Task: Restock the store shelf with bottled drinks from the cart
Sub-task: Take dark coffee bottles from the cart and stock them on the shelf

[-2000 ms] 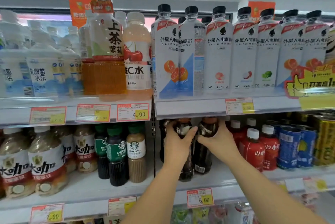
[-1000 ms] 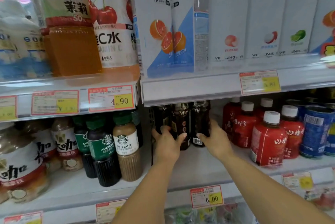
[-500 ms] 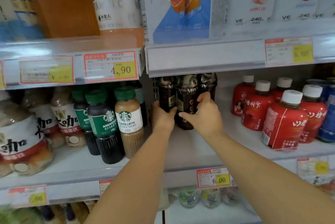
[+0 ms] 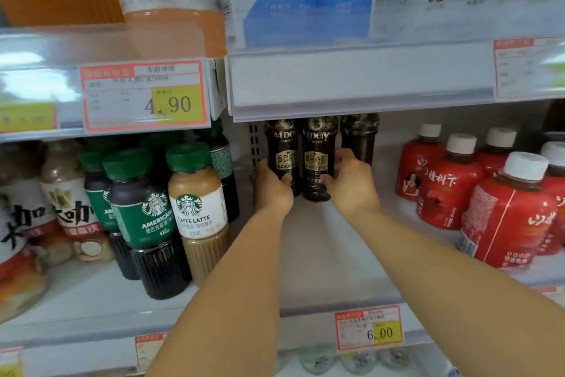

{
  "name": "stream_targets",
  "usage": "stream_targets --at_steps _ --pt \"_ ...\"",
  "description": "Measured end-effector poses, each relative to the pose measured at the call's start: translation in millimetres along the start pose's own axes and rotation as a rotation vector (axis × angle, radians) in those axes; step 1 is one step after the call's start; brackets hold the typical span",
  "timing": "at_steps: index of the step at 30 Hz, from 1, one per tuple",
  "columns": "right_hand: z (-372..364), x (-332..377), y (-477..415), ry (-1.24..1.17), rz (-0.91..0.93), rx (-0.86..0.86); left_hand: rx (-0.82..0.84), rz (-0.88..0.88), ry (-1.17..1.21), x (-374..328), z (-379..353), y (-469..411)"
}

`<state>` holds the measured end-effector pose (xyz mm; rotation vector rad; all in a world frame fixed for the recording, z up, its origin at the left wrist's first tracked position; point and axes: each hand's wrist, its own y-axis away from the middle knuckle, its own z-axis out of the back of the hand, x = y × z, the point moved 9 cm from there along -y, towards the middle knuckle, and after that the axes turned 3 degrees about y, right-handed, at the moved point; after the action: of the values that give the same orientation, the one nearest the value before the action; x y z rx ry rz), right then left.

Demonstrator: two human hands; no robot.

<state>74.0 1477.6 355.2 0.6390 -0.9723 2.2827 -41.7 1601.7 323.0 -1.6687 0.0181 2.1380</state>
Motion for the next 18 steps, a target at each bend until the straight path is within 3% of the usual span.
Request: stream_targets --at_steps 7,12,14,16,18 --pt "-16.8 3.0 -19.0 0.08 -0.053 -0.004 -0.051 -0.015 -0.029 3.4 0.6 -18.8" --pt "-24.5 7.3 -13.4 -0.014 0.056 0.14 -0.069 -0.009 0.022 7.0 1.6 -25.5" --pt "2.2 -1.8 -7.6 -0.14 0.052 0.009 -0.064 -0.012 0.028 4.9 1.7 -22.9" --pt "38.7 -28.4 -6.1 -0.247 -0.07 -0.232 -0.104 -0.021 0.03 -2.0 3.4 -17.1" --pt "48.5 -53.2 -12.2 -0.272 -0.197 -0.266 -0.156 -0.016 -0.03 -11.4 5.3 -5.2"
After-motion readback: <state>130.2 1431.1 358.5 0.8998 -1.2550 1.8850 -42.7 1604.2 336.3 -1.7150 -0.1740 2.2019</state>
